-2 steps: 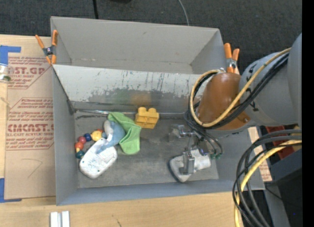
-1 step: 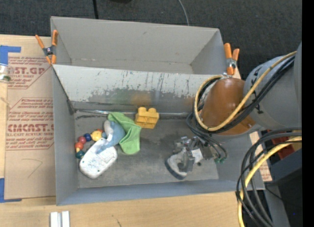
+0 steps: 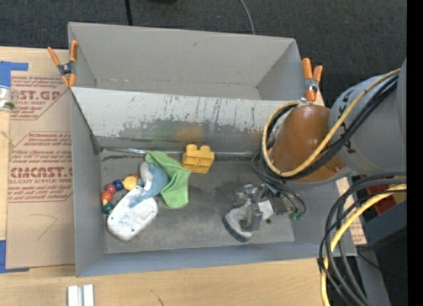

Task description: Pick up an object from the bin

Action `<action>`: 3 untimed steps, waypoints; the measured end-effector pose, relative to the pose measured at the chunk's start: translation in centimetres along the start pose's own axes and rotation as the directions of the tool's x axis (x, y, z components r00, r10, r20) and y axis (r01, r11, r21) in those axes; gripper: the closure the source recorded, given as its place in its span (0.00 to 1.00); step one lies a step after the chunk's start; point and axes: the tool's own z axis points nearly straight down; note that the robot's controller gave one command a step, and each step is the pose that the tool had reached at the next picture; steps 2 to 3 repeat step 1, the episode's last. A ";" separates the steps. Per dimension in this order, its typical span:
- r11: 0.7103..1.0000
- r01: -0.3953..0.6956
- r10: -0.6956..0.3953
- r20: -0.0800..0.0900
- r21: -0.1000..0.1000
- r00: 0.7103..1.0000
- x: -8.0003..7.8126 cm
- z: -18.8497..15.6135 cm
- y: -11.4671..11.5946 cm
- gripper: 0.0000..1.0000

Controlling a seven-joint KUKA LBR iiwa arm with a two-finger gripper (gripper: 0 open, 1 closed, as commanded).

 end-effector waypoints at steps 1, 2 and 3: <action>1.000 0.022 -0.022 0.008 0.002 1.000 -0.6 -17.3 0.0 1.00; 1.000 0.022 -0.022 0.008 0.002 1.000 -0.6 -17.3 0.0 1.00; 1.000 0.022 -0.022 0.008 0.002 1.000 -0.6 -17.3 0.0 1.00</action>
Offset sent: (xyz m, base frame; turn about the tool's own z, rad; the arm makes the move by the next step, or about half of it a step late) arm 0.0000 0.0000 0.0000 0.0000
